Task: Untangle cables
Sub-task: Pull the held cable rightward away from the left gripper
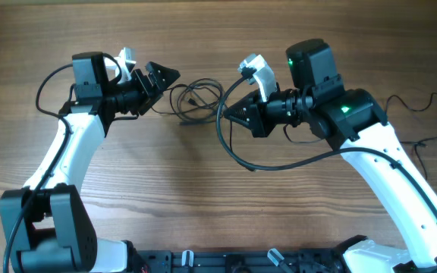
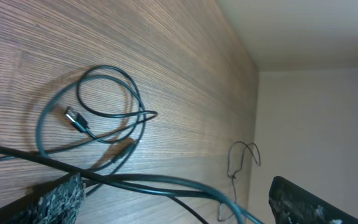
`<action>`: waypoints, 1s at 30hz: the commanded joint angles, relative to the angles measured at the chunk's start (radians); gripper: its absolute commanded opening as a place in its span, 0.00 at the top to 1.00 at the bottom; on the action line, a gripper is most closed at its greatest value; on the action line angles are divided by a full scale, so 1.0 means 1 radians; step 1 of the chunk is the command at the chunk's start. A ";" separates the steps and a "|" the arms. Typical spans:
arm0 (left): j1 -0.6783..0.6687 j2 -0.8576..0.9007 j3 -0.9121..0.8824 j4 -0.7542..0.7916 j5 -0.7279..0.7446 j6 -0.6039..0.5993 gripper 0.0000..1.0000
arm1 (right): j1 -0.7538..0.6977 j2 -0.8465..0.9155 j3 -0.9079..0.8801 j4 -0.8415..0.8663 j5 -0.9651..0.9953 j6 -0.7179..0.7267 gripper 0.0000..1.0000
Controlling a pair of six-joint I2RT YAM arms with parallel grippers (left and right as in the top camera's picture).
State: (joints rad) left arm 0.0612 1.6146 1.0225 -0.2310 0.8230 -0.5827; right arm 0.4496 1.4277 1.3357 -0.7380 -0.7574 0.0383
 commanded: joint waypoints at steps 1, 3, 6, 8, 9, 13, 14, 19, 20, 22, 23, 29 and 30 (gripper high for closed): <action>0.002 -0.014 0.002 0.003 0.052 -0.008 0.04 | 0.002 -0.005 0.009 0.008 -0.116 -0.061 0.96; 0.002 -0.014 0.002 -0.005 0.052 -0.009 0.04 | 0.002 -0.005 0.009 0.015 -0.116 -0.061 0.96; 0.002 -0.014 0.002 -0.044 0.050 -0.008 0.08 | 0.002 -0.005 0.009 0.021 -0.141 -0.061 0.96; 0.002 -0.014 0.002 -0.127 0.006 -0.005 0.19 | 0.002 -0.005 0.009 0.032 -0.142 -0.061 0.96; 0.002 -0.014 0.002 -0.166 -0.035 -0.005 0.22 | 0.002 -0.005 0.009 0.035 -0.142 -0.061 0.96; 0.002 -0.014 0.002 -0.209 -0.126 -0.006 0.27 | 0.002 -0.005 0.009 0.037 -0.142 -0.060 0.96; 0.002 -0.014 0.002 -0.191 -0.126 -0.006 0.29 | 0.002 -0.005 0.009 0.037 -0.142 -0.060 0.96; 0.002 -0.014 0.002 -0.095 -0.129 -0.010 0.53 | 0.002 -0.006 0.009 0.037 -0.142 -0.054 0.96; 0.002 -0.014 0.002 -0.098 -0.129 -0.010 0.62 | 0.002 -0.006 0.009 0.037 -0.142 -0.055 0.96; 0.002 -0.014 0.002 -0.106 -0.129 -0.010 0.76 | 0.002 -0.006 0.009 0.038 -0.142 -0.055 0.96; 0.002 -0.014 0.002 -0.109 -0.129 -0.010 0.80 | 0.002 -0.006 0.009 0.038 -0.142 -0.055 0.96; -0.001 -0.014 0.002 -0.133 -0.129 -0.009 0.44 | 0.002 -0.006 0.009 0.036 -0.126 -0.058 0.96; -0.004 -0.014 0.002 -0.141 -0.129 -0.008 0.36 | 0.002 -0.006 0.009 0.036 -0.126 -0.058 0.96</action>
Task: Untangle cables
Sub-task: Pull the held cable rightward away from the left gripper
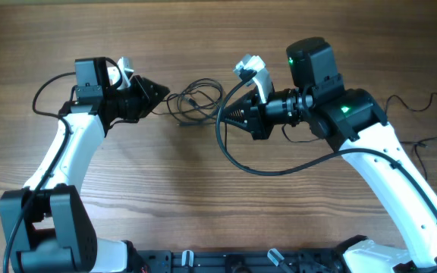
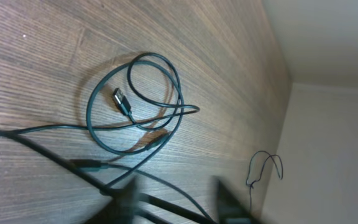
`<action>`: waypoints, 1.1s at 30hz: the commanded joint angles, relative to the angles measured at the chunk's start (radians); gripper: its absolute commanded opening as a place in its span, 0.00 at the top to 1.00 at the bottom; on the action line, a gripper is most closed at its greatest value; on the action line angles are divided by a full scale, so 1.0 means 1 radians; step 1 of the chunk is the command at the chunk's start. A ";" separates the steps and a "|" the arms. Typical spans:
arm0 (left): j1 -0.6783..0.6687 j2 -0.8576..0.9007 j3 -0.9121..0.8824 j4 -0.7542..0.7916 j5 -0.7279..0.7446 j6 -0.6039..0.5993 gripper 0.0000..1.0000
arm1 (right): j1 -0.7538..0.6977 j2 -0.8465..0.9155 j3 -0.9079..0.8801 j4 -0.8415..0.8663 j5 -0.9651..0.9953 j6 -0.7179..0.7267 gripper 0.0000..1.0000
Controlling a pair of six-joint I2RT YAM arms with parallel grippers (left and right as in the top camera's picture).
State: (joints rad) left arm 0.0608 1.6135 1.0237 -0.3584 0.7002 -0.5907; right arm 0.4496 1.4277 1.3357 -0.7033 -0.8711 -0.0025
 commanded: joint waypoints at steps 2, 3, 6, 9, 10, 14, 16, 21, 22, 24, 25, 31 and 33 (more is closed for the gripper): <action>-0.014 -0.013 0.001 -0.058 -0.008 0.038 0.31 | 0.002 -0.006 0.009 0.000 0.033 0.000 0.96; -0.023 -0.013 0.001 -0.106 -0.018 0.066 0.31 | 0.002 -0.006 0.009 -0.006 0.103 0.043 0.96; -0.061 -0.013 0.001 -0.214 -0.051 0.090 0.32 | 0.002 -0.006 0.009 -0.016 0.139 0.055 0.96; -0.109 -0.013 0.001 -0.245 -0.051 0.089 0.35 | 0.002 -0.006 0.009 -0.057 0.157 0.057 0.96; -0.128 -0.013 0.001 -0.253 -0.051 0.089 0.35 | 0.002 -0.006 0.009 -0.095 0.197 0.060 0.96; -0.206 -0.013 0.001 -0.259 -0.068 0.089 0.40 | 0.002 -0.006 0.009 -0.185 0.251 0.057 0.96; -0.212 -0.013 0.001 -0.259 -0.101 0.089 0.55 | 0.002 -0.006 0.009 -0.183 0.252 0.058 0.96; -0.193 -0.014 0.001 -0.204 -0.152 0.089 0.96 | 0.002 -0.006 0.009 -0.255 0.405 0.058 0.96; -0.185 -0.014 0.002 -0.192 -0.153 0.089 0.96 | 0.002 -0.006 0.008 -0.283 0.475 0.058 0.96; -0.163 -0.015 0.002 -0.180 -0.153 0.089 0.96 | -0.001 -0.006 0.008 -0.343 0.706 0.146 0.96; -0.139 -0.015 0.002 -0.180 -0.153 0.090 0.96 | -0.011 -0.006 0.008 -0.374 0.883 0.263 0.96; 0.077 -0.030 0.002 -0.243 -0.152 0.143 0.96 | -0.226 -0.006 0.008 -0.438 1.257 0.634 0.96; 0.127 -0.032 0.002 -0.265 -0.152 0.143 0.96 | -0.325 -0.005 0.008 -0.414 1.255 0.634 0.96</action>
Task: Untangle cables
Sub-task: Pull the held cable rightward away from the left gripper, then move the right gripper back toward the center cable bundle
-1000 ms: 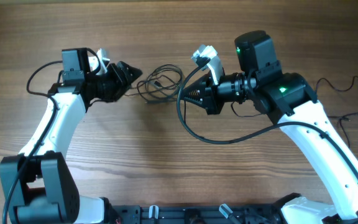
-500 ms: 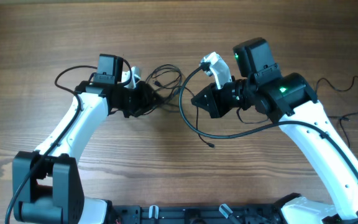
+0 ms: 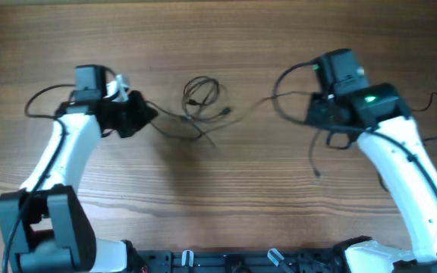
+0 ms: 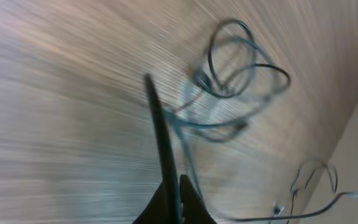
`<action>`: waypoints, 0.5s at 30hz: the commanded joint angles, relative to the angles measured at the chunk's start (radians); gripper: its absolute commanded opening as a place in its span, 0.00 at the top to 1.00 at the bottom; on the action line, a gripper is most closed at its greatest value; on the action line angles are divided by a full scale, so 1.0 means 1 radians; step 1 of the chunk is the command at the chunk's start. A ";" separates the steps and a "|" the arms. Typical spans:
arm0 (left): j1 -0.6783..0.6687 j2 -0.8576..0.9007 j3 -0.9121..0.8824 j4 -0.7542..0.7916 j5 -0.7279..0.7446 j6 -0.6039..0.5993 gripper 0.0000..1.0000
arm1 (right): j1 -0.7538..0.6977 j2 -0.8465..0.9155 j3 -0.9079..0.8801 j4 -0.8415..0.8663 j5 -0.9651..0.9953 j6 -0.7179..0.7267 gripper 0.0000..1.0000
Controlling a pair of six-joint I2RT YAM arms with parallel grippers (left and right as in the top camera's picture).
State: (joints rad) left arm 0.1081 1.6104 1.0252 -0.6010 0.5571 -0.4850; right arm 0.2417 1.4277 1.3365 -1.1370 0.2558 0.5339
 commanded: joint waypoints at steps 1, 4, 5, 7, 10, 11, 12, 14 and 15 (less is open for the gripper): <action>0.123 -0.029 0.000 -0.040 -0.009 0.052 0.96 | -0.199 -0.004 0.008 0.037 0.121 0.102 0.96; 0.194 -0.029 0.000 -0.070 -0.010 0.089 0.96 | -0.404 -0.004 0.008 0.069 -0.026 0.122 0.96; 0.210 -0.029 0.000 -0.070 -0.008 0.088 0.96 | -0.464 -0.004 0.008 0.105 -0.203 0.056 0.96; 0.204 -0.029 0.000 -0.070 0.038 0.089 0.96 | -0.468 -0.004 0.008 0.214 -0.534 -0.219 0.96; 0.143 -0.028 0.000 -0.069 0.042 0.089 0.96 | -0.392 -0.003 0.008 0.291 -0.709 -0.360 0.92; 0.119 -0.028 0.000 -0.069 0.015 0.089 0.96 | -0.351 -0.003 0.008 0.315 -0.740 -0.385 0.55; 0.103 -0.028 0.000 -0.070 -0.014 0.089 0.96 | -0.318 -0.002 0.008 0.332 -0.739 -0.385 0.39; 0.074 -0.028 0.000 -0.074 -0.077 0.089 0.96 | -0.237 0.007 0.008 0.382 -0.739 -0.404 0.32; 0.062 -0.028 0.000 -0.077 -0.101 0.089 0.96 | -0.198 0.018 0.008 0.401 -0.739 -0.404 0.32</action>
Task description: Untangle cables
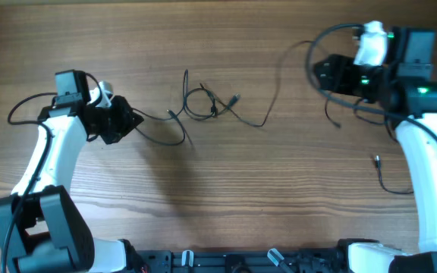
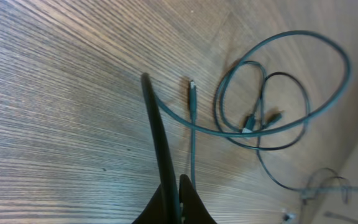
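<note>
A thin dark cable (image 1: pixel 202 102) lies in loose loops mid-table; the left wrist view shows those loops (image 2: pixel 272 93) with small plugs inside. My left gripper (image 1: pixel 127 120) sits left of them, low over the wood. Its jaws (image 2: pixel 178 186) are shut on a dark cable strand that runs away toward the loops. My right gripper (image 1: pixel 326 74) is at the far right, raised. A thick black cable (image 1: pixel 310 51) arcs around it and appears held; its jaws are dark and hard to read from above.
The thin cable's tail runs right to a bend (image 1: pixel 260 123). Another thin cable with a plug (image 1: pixel 376 159) lies under the right arm near the table's right side. The left arm's own lead (image 1: pixel 21 114) loops at the left.
My left gripper has shifted a little left, still shut on its strand. My right gripper has gone up and to the right with the thick cable. The thin loops now lie sharper and more spread.
Both grippers first stood close around the tangle mid-table, the left one open. A second later the left fingers were closing by the strands. Then the arms were apart, left shut on a strand. Now the thick cable is clear of the thin loops.
</note>
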`<action>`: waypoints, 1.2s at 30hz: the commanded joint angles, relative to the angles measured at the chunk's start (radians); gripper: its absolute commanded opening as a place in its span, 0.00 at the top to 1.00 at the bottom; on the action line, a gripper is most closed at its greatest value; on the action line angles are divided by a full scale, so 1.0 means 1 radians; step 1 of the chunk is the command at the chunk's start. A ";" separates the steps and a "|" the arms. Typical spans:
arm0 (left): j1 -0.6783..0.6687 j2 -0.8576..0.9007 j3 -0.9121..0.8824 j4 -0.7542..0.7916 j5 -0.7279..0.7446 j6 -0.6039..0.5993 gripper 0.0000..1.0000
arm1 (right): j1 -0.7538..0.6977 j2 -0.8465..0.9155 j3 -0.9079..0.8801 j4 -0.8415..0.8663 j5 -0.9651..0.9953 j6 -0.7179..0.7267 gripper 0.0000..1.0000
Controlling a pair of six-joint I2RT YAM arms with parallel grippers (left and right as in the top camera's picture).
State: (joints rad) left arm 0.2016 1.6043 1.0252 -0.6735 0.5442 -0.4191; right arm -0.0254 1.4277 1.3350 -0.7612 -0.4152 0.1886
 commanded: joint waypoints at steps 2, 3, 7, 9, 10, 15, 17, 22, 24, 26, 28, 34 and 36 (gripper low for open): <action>-0.044 -0.022 0.000 -0.017 -0.135 0.023 0.96 | 0.171 0.076 0.009 0.068 -0.068 -0.058 0.32; -0.044 -0.022 0.000 -0.024 -0.144 0.023 0.96 | 0.198 0.100 0.009 0.075 -0.068 -0.057 0.31; -0.044 -0.022 0.000 -0.039 -0.149 0.023 0.96 | 0.322 0.241 0.009 0.127 -0.085 -0.054 0.24; -0.044 -0.022 0.000 -0.039 -0.149 0.023 0.96 | 0.380 0.315 0.009 0.183 -0.118 -0.055 0.22; -0.044 -0.022 0.000 -0.039 -0.149 0.023 0.96 | 0.414 0.355 0.009 0.225 -0.117 -0.054 0.22; -0.044 -0.022 0.000 -0.043 -0.149 0.022 0.96 | 0.491 0.472 0.009 0.397 -0.073 0.054 0.21; -0.044 -0.022 0.000 -0.043 -0.149 0.022 0.96 | 0.504 0.498 0.009 0.422 -0.041 0.058 0.21; -0.044 -0.022 0.000 -0.043 -0.149 0.022 0.96 | 0.533 0.564 0.009 0.497 -0.002 0.074 0.33; -0.044 -0.022 0.000 -0.043 -0.149 0.022 0.96 | 0.541 0.581 0.009 0.512 0.001 0.085 0.39; -0.044 -0.022 0.000 -0.043 -0.149 0.022 0.96 | 0.545 0.600 0.008 0.516 0.009 0.108 0.51; -0.044 -0.022 0.000 -0.043 -0.149 0.022 0.96 | 0.545 0.602 0.006 0.513 0.021 0.110 0.66; -0.044 -0.022 0.000 -0.046 -0.149 0.022 0.96 | 0.545 0.602 0.005 0.459 0.053 0.118 0.96; -0.044 -0.022 0.000 -0.050 -0.149 0.022 0.96 | 0.545 0.602 0.005 0.385 0.092 0.132 0.96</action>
State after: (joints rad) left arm 0.1596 1.6039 1.0252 -0.7189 0.4080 -0.4149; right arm 0.5175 2.0106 1.3357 -0.3176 -0.3832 0.2985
